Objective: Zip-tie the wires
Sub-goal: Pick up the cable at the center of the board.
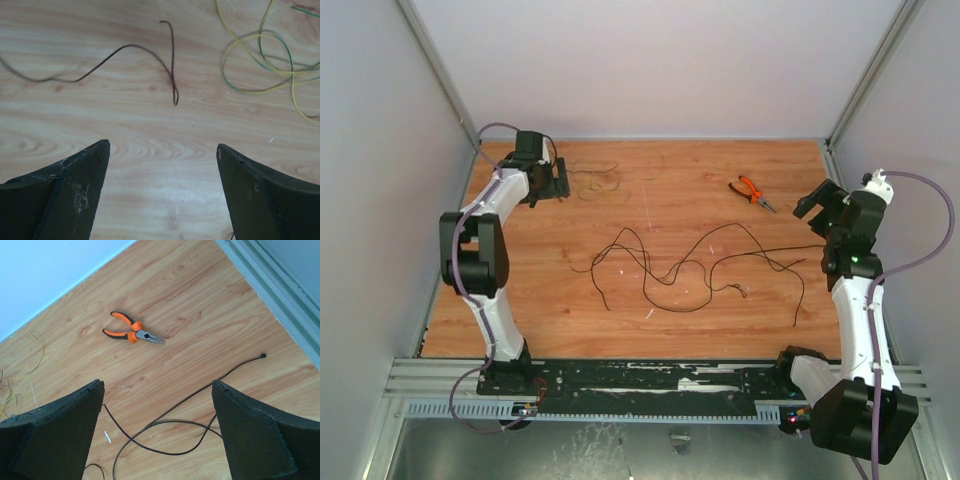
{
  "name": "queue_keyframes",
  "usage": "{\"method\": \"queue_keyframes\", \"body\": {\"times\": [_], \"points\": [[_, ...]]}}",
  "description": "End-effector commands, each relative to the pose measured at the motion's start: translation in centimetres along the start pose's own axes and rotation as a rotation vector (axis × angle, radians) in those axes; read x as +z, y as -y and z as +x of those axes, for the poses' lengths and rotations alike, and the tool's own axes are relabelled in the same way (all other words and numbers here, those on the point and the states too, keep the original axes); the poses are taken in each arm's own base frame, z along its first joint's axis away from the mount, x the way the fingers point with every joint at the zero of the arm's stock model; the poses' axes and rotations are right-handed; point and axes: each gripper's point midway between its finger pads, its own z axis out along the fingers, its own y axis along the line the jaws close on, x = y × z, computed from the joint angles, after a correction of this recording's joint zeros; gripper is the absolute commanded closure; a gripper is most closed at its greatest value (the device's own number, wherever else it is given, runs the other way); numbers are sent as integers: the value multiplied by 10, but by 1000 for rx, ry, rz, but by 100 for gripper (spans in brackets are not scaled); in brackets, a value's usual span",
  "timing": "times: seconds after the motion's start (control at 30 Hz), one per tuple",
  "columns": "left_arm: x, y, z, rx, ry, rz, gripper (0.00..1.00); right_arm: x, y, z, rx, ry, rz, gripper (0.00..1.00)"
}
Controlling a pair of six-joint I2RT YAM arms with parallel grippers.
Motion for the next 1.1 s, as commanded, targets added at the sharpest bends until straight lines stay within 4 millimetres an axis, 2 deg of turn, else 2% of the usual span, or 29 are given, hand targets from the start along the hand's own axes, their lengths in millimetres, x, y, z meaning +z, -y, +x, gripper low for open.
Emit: {"method": "queue_keyframes", "body": {"times": [0.0, 0.07, 0.2, 0.37, 0.53, 0.63, 0.7, 0.83, 0.9, 1.0, 1.07], "points": [[19, 12, -36, -32, 70, 42, 12, -3, -10, -5, -11, 14, -39, 10], [33, 11, -39, -34, 60, 39, 20, -4, -10, -8, -15, 23, -38, 10], [59, 16, -43, -21, 32, 49, 45, -4, -9, -10, -23, 33, -34, 10], [86, 8, -40, 19, -13, -1, 56, -4, -10, -13, -23, 36, -32, 10], [95, 5, -40, 41, -20, -4, 78, -7, -12, -17, -24, 48, -38, 10], [88, 6, -44, 40, -11, 7, 90, -9, -14, -20, -24, 53, -45, 10], [77, 9, -52, 40, 7, 26, 100, -10, -17, -22, -23, 57, -57, 10], [33, 25, -85, 53, 100, 112, 100, -13, -32, -25, -29, 56, -131, 11], [0, 35, -109, 67, 172, 167, 100, -15, -50, -25, -45, 49, -220, 11], [-60, 47, -148, 75, 306, 239, 100, -19, -83, -21, -72, 35, -333, 11], [-103, 62, -171, 81, 390, 327, 100, -23, -113, -17, -101, 31, -408, 11]]}}
